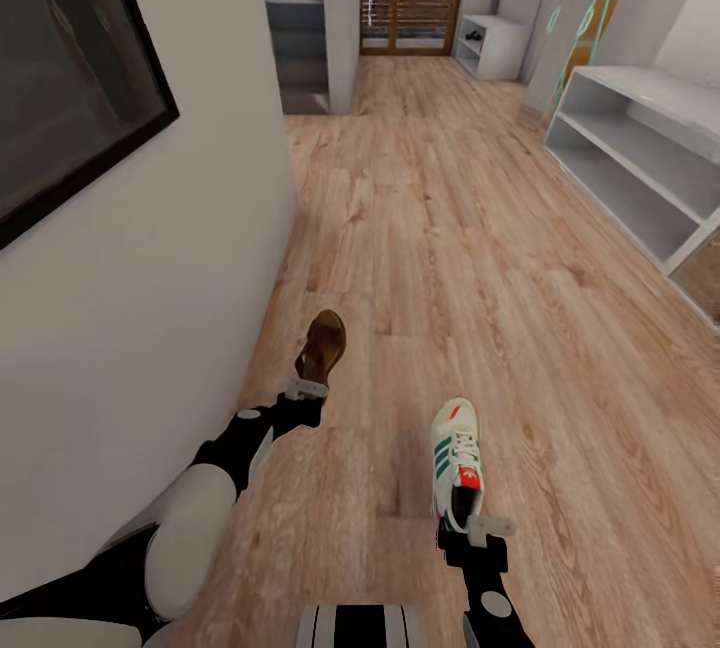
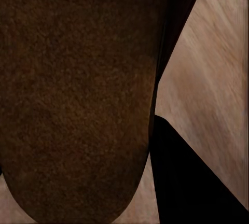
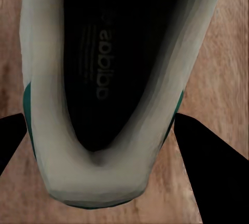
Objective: Pick up the two gym shoes and the two sandals from the corridor floor and place them onto the hallstand (shoe rack) in the corridor, making sure they are on the rack and not on the floor. Arrange them so the two gym shoes are next to each other and the two sandals are next to each other.
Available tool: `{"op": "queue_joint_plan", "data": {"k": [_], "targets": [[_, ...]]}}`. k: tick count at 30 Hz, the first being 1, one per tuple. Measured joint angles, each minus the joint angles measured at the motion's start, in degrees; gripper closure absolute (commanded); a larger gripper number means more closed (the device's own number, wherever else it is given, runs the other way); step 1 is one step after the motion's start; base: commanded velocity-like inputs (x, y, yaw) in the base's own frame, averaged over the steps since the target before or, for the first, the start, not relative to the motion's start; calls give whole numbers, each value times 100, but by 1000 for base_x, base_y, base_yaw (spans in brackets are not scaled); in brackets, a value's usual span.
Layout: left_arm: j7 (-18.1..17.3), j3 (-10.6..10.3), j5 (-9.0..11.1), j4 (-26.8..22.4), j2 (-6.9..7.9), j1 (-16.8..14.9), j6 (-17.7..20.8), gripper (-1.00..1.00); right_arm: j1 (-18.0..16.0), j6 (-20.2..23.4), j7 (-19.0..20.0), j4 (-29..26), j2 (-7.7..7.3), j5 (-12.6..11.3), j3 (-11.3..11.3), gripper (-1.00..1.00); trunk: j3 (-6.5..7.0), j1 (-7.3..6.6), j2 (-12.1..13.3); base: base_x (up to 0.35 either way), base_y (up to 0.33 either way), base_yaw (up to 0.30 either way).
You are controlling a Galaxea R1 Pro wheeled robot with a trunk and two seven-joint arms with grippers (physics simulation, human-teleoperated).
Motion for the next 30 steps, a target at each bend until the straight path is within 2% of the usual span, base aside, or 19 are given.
{"op": "queue_joint_plan", "data": {"k": [8,14,21,25,30], "targets": [[17,18,3,-6,20,3,-19,100,0,0,0,-9,0,5,-7,100,47,-1,0,230,-153,-198],[29,40,15,-7,232,86,-35,100,0,0,8,1,0,7,-10,100,83,-1,0,256,-190,-198],[30,40,12,0,291,138,-46,100,0,0,18,9,0,18,-2,100,124,-1,0,278,-208,-198],[83,48,8,-48,328,365,-60,100,0,0,24,19,0,27,-1,100,147,-1,0,280,-209,-198],[230,58,141,-349,511,771,-79,100,0,2,47,34,0,37,4,100,176,-1,0,280,-209,-198]]}}
